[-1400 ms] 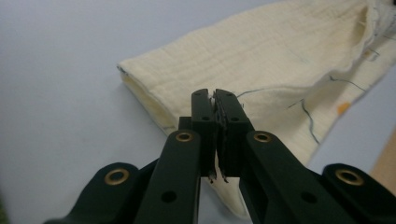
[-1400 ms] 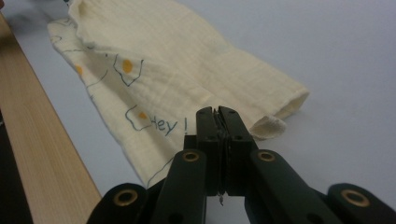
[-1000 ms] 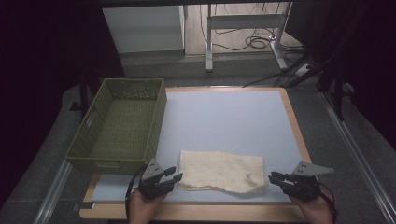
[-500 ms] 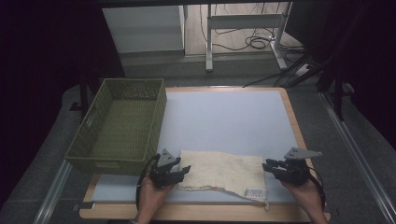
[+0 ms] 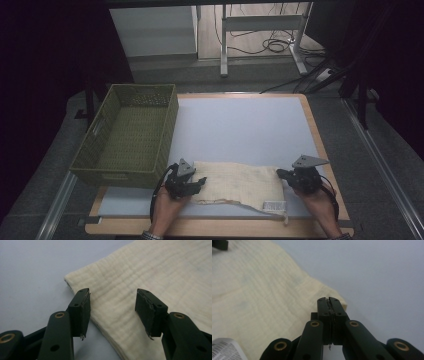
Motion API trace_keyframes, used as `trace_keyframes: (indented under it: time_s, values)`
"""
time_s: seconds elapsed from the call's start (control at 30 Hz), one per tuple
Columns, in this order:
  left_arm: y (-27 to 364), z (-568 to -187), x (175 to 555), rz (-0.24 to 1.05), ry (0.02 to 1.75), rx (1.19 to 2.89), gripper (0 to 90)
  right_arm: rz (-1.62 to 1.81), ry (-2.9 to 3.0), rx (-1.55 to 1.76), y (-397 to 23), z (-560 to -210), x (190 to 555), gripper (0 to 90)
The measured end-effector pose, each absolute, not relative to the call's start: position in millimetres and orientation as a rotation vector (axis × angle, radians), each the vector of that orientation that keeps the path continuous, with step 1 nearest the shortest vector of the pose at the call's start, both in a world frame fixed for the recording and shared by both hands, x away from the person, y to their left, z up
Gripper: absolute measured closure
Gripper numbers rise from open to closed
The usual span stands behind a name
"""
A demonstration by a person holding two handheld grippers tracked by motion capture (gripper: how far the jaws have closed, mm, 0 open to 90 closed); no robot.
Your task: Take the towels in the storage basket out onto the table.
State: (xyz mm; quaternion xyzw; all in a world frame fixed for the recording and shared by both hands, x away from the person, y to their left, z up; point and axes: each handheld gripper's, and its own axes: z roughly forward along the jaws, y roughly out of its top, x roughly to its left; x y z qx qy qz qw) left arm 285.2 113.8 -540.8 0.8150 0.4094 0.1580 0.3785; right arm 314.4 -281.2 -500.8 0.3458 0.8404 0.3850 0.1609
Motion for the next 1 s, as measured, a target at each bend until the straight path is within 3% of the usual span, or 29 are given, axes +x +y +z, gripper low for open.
trace_keyframes:
  time_s: [0.17, 0.33, 0.57, 0.8, 0.9, 1.0]
  values:
    - [110.5, -542.2, 283.6, 0.444, 1.035, 2.108, 46.3, 1.111, 2.370, 1.002, -281.0, -489.9, 326.0, 88.4]
    - [112.8, -539.9, 282.0, 0.448, 1.040, 2.085, 44.5, 1.038, 2.425, 1.056, -279.9, -506.6, 341.9, 87.0]
    - [114.1, -523.0, 292.0, 0.472, 1.090, 2.020, 44.4, 1.083, 2.364, 1.096, -291.4, -503.2, 342.8, 70.0]
    - [104.3, -525.0, 315.0, 0.581, 1.176, 2.030, 49.7, 1.092, 2.373, 1.099, -287.2, -510.3, 351.0, 62.5]
    - [103.3, -532.7, 324.6, 0.589, 1.216, 2.056, 50.9, 1.079, 2.403, 1.108, -284.4, -521.9, 351.2, 63.5]
    - [106.1, -539.0, 329.4, 0.550, 1.216, 2.069, 57.6, 1.091, 2.418, 1.085, -283.3, -523.7, 347.3, 81.8]
